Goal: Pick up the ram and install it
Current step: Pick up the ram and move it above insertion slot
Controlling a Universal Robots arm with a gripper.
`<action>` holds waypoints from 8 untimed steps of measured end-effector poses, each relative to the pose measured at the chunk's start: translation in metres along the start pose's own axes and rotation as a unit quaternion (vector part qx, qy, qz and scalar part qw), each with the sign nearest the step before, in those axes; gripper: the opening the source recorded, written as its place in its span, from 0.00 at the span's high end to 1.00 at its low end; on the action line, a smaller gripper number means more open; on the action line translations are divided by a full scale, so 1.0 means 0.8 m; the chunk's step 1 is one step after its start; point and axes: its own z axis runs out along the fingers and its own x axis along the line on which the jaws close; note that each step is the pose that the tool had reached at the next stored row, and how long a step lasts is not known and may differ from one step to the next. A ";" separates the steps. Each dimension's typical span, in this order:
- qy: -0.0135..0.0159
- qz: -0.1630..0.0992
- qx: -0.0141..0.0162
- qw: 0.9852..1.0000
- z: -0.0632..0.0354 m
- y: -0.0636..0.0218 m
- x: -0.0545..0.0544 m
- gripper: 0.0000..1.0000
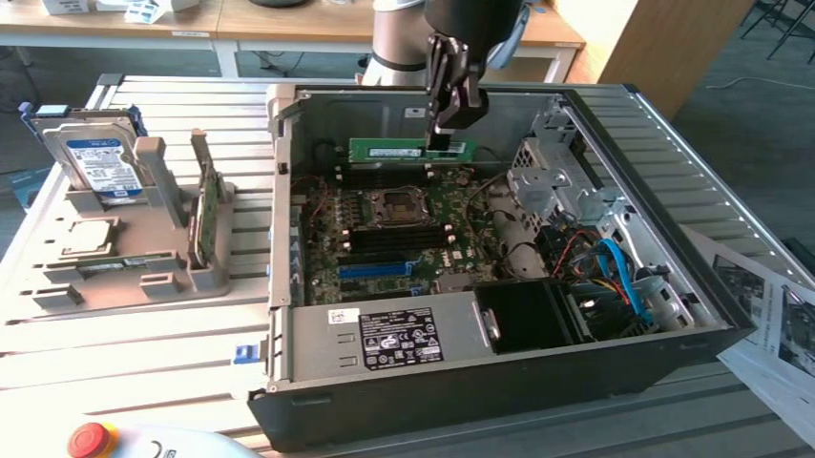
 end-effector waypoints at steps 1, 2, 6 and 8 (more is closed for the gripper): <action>0.000 0.000 0.000 1.000 0.000 0.000 0.000 0.88; 0.000 0.000 0.000 1.000 0.000 0.000 0.000 0.88; 0.000 0.000 0.007 1.000 0.000 0.000 0.000 0.88; 0.000 0.000 0.011 1.000 0.000 0.000 0.000 0.88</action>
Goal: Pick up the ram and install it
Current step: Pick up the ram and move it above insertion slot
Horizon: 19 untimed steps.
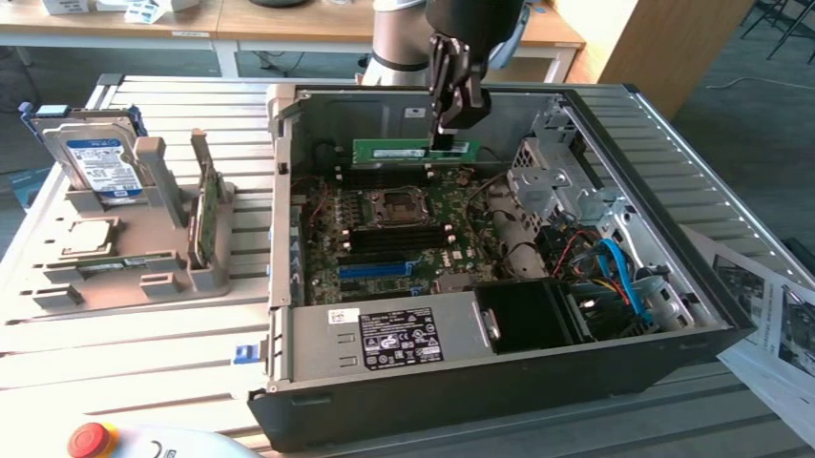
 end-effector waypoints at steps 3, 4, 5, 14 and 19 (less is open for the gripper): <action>0.000 0.000 0.001 1.000 0.000 0.000 0.000 0.88; 0.000 0.000 0.001 1.000 0.000 0.000 0.000 0.88; 0.000 0.000 0.001 1.000 0.000 0.000 0.000 0.88; -0.005 0.000 0.006 1.000 0.000 0.000 0.000 0.88; -0.009 0.000 0.010 1.000 0.000 0.000 0.000 0.88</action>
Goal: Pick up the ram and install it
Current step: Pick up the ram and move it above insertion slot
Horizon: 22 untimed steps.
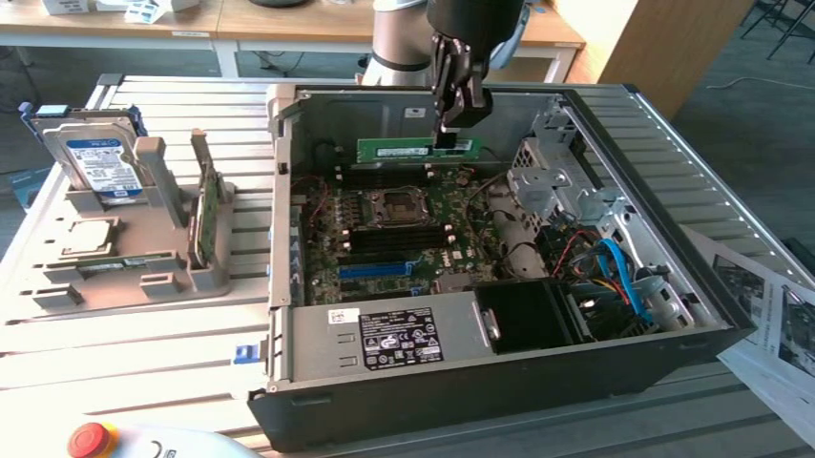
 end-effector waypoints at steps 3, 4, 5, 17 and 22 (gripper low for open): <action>-0.001 0.000 0.001 1.000 0.000 0.000 0.000 0.88; -0.001 0.000 0.001 1.000 0.000 0.000 0.000 0.88; -0.001 0.000 0.001 1.000 0.000 0.000 0.000 0.88; -0.005 0.000 0.003 1.000 0.000 0.000 0.000 0.88; -0.005 0.000 0.005 1.000 0.004 0.000 0.000 0.88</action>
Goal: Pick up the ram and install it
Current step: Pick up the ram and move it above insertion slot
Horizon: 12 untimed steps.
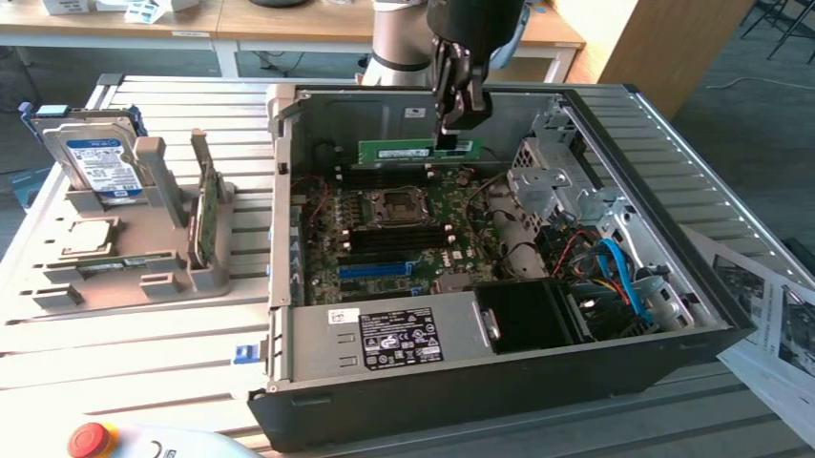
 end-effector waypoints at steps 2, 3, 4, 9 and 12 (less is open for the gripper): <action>0.000 0.000 0.000 1.000 0.003 0.000 0.000 0.88; 0.000 0.000 0.000 1.000 0.004 0.000 0.000 0.88; 0.000 0.000 0.000 1.000 0.005 0.000 0.000 0.88; 0.000 0.000 0.000 1.000 0.012 0.000 0.000 0.88; 0.000 0.000 0.000 1.000 0.015 0.000 0.000 0.88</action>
